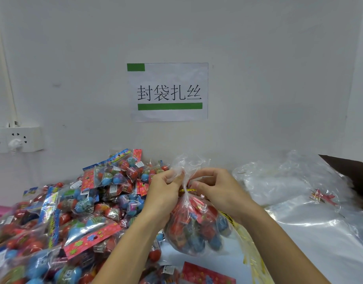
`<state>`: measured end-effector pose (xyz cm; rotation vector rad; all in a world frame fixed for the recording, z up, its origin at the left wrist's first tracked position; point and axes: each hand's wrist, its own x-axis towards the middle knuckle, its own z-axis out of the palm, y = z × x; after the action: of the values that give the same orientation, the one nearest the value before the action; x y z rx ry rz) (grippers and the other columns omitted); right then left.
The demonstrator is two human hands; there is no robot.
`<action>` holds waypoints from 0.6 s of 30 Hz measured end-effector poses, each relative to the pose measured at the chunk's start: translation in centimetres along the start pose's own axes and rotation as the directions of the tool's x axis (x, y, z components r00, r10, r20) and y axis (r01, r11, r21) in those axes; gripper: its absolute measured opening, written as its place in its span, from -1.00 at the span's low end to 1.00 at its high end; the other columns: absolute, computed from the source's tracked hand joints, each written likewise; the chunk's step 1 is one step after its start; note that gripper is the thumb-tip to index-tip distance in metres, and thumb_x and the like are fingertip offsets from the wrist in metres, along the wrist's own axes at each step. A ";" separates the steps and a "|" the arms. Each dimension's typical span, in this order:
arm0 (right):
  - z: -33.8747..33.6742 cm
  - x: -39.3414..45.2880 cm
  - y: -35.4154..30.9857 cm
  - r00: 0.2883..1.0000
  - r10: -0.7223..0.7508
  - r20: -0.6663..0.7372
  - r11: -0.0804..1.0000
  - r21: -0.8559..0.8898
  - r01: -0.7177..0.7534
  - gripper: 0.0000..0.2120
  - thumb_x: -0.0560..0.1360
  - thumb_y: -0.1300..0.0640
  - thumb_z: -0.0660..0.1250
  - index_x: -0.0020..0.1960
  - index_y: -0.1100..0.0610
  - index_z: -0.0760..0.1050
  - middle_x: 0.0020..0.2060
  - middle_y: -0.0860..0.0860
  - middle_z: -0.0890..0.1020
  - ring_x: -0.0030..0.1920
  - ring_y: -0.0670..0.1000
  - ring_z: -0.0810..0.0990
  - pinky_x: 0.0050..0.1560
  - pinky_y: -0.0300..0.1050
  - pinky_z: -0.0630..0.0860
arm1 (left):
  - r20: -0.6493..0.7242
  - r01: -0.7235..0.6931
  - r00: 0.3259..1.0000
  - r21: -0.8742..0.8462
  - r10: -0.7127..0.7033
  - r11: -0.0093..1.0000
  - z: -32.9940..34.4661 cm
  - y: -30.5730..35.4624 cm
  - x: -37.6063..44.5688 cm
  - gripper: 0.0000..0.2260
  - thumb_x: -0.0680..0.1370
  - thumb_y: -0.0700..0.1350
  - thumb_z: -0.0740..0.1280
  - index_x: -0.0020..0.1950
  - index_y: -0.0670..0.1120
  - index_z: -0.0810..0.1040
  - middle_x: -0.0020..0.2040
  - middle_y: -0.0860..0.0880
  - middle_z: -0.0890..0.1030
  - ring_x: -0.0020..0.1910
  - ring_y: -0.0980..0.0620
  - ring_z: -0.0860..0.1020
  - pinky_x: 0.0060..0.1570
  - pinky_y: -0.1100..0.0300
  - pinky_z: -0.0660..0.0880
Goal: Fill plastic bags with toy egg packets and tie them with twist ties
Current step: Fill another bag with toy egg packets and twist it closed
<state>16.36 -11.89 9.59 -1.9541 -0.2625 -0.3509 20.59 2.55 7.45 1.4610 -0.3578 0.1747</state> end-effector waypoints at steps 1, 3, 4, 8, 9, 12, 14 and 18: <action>0.0 0.0 0.0 1.000 -0.002 -0.003 1.000 -0.005 0.002 -0.77 0.57 0.18 0.39 -0.14 -0.13 0.66 -0.16 -0.01 0.74 -0.05 0.06 0.71 0.18 0.12 0.59 | 0.001 -0.001 1.000 -0.001 0.001 1.000 0.0 0.0 0.0 -0.78 0.62 -0.03 0.30 -0.02 -0.11 0.69 -0.15 -0.11 0.73 -0.18 -0.10 0.72 -0.20 0.08 0.62; 0.0 0.0 0.0 1.000 0.000 -0.009 1.000 0.000 0.000 -0.80 0.57 0.18 0.39 -0.14 -0.08 0.68 -0.17 -0.02 0.75 -0.07 0.04 0.72 0.13 0.06 0.62 | 0.001 -0.001 1.000 -0.010 0.001 1.000 0.0 0.1 0.0 -0.79 0.63 -0.05 0.30 -0.02 -0.11 0.69 -0.15 -0.13 0.73 -0.18 -0.13 0.72 -0.21 0.08 0.62; -0.1 -0.1 -0.1 1.000 0.002 -0.009 1.000 0.016 -0.002 -0.81 0.57 0.17 0.38 -0.14 -0.05 0.69 -0.17 -0.02 0.75 -0.09 0.02 0.72 0.06 -0.02 0.65 | -0.002 0.003 1.000 -0.013 -0.003 1.000 0.0 0.1 0.0 -0.79 0.62 -0.05 0.30 -0.01 -0.11 0.69 -0.15 -0.13 0.73 -0.18 -0.13 0.72 -0.22 0.09 0.62; -0.4 -0.2 -0.5 1.000 0.014 0.003 0.984 0.179 -0.014 -0.69 0.67 0.13 0.22 -0.11 0.07 0.69 -0.19 -0.01 0.75 -0.26 -0.12 0.68 -0.27 -0.33 0.52 | -0.018 0.006 1.000 -0.059 -0.007 0.998 0.1 0.5 -0.1 -0.79 0.61 -0.05 0.31 -0.08 -0.08 0.71 -0.15 -0.17 0.73 -0.19 -0.17 0.72 -0.24 0.07 0.62; -0.5 -0.1 -0.5 0.999 0.033 -0.002 0.976 0.216 -0.032 -0.65 0.69 0.13 0.17 -0.09 0.09 0.69 -0.20 0.01 0.75 -0.29 -0.10 0.64 -0.27 -0.29 0.50 | -0.016 0.009 1.000 -0.079 -0.011 0.997 0.1 0.6 -0.2 -0.79 0.61 -0.05 0.32 -0.07 -0.09 0.71 -0.14 -0.18 0.73 -0.18 -0.18 0.72 -0.21 0.05 0.62; -1.0 0.0 -0.1 0.995 0.097 -0.009 0.954 0.287 -0.090 -0.60 0.71 0.16 0.12 -0.12 0.08 0.69 -0.30 0.02 0.72 -0.37 -0.10 0.55 -0.33 -0.29 0.48 | 0.000 0.010 1.000 -0.112 -0.010 0.994 0.1 1.0 -0.2 -0.79 0.62 -0.04 0.33 -0.01 -0.14 0.68 -0.12 -0.19 0.73 -0.16 -0.20 0.72 -0.17 0.02 0.62; -1.3 0.0 0.2 0.993 0.119 0.001 0.943 0.313 -0.114 -0.56 0.70 0.17 0.16 -0.20 0.06 0.72 -0.33 0.00 0.68 -0.38 -0.12 0.54 -0.35 -0.33 0.49 | 0.015 0.001 1.000 -0.137 0.001 0.991 0.2 1.4 -0.4 -0.79 0.62 -0.04 0.34 -0.09 -0.11 0.69 -0.16 -0.19 0.72 -0.21 -0.15 0.71 -0.24 0.09 0.61; -1.9 -0.2 0.6 0.991 0.102 0.090 0.932 0.339 -0.127 -0.80 0.60 0.18 0.34 -0.08 0.12 0.75 -0.16 0.07 0.74 -0.23 -0.06 0.67 -0.23 -0.23 0.58 | 0.045 -0.027 0.998 -0.136 0.033 0.990 0.5 1.9 -0.7 -0.78 0.60 0.00 0.35 -0.14 -0.06 0.72 -0.16 -0.18 0.71 -0.21 -0.13 0.70 -0.23 0.08 0.62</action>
<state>16.13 -13.83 9.73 -1.6288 -0.2373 -0.1459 19.29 2.28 9.03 1.3284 -0.4226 0.1373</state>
